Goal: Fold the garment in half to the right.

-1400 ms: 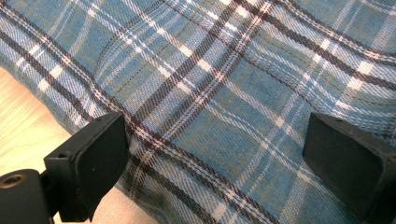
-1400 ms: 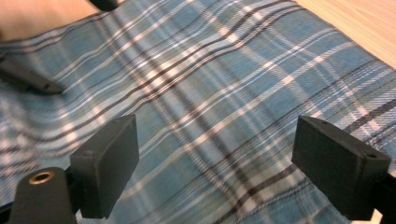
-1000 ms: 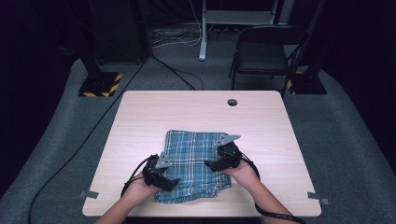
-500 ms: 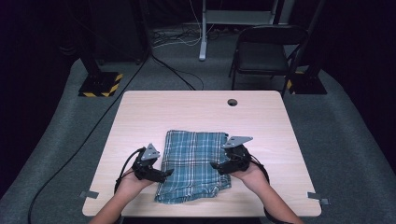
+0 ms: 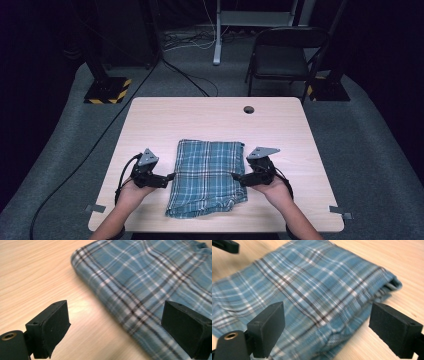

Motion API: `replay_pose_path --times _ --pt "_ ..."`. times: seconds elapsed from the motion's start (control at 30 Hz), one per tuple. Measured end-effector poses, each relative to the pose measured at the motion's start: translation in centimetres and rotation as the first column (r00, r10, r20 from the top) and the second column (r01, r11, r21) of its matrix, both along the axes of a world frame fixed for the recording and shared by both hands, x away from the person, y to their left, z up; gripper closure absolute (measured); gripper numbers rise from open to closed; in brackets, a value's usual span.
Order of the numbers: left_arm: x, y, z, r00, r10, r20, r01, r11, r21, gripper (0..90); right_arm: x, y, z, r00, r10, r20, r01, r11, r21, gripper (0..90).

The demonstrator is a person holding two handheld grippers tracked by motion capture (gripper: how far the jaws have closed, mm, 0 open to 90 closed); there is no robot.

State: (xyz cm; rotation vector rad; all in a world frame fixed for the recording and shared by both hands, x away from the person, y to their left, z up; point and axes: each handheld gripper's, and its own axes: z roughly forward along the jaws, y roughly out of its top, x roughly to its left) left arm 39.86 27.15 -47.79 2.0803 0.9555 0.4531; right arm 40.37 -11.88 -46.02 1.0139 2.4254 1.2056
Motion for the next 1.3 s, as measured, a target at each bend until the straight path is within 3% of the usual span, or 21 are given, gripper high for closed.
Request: replay_pose_path --times 0.13,0.27,0.53,0.83,1.03,1.3 --pt "0.4 0.8 -0.4 0.9995 0.030 -0.011 -0.030 0.9996 -0.003 7.6 0.2 -0.7 -0.9 0.9995 -0.025 -0.019 0.025 0.9996 -0.013 12.4" --pt "0.8 1.5 -0.8 0.9982 0.056 -0.022 -0.056 0.9984 -0.007 7.6 0.5 -1.8 -1.5 0.9969 -0.069 -0.038 0.069 0.9976 0.005 12.4" --pt "1.5 2.9 -1.8 0.9928 0.106 -0.056 -0.107 0.9941 -0.021 7.6 0.8 -3.9 -2.0 0.9865 -0.158 -0.044 0.159 0.9871 0.021 12.5" --pt "2.1 4.4 -2.5 0.9835 0.160 -0.085 -0.163 0.9862 -0.030 7.6 1.0 -4.6 -2.7 0.9809 -0.186 -0.055 0.187 0.9824 0.000 12.5" --pt "2.4 5.2 -2.7 0.9768 0.188 -0.102 -0.194 0.9793 -0.057 7.6 1.3 -5.4 -3.0 0.9761 -0.208 -0.064 0.208 0.9781 -0.002 12.5" --pt "2.9 6.2 -3.0 0.9680 0.225 -0.111 -0.233 0.9707 -0.061 7.6 1.4 -7.1 -3.6 0.9619 -0.260 -0.084 0.260 0.9655 -0.006 12.3"
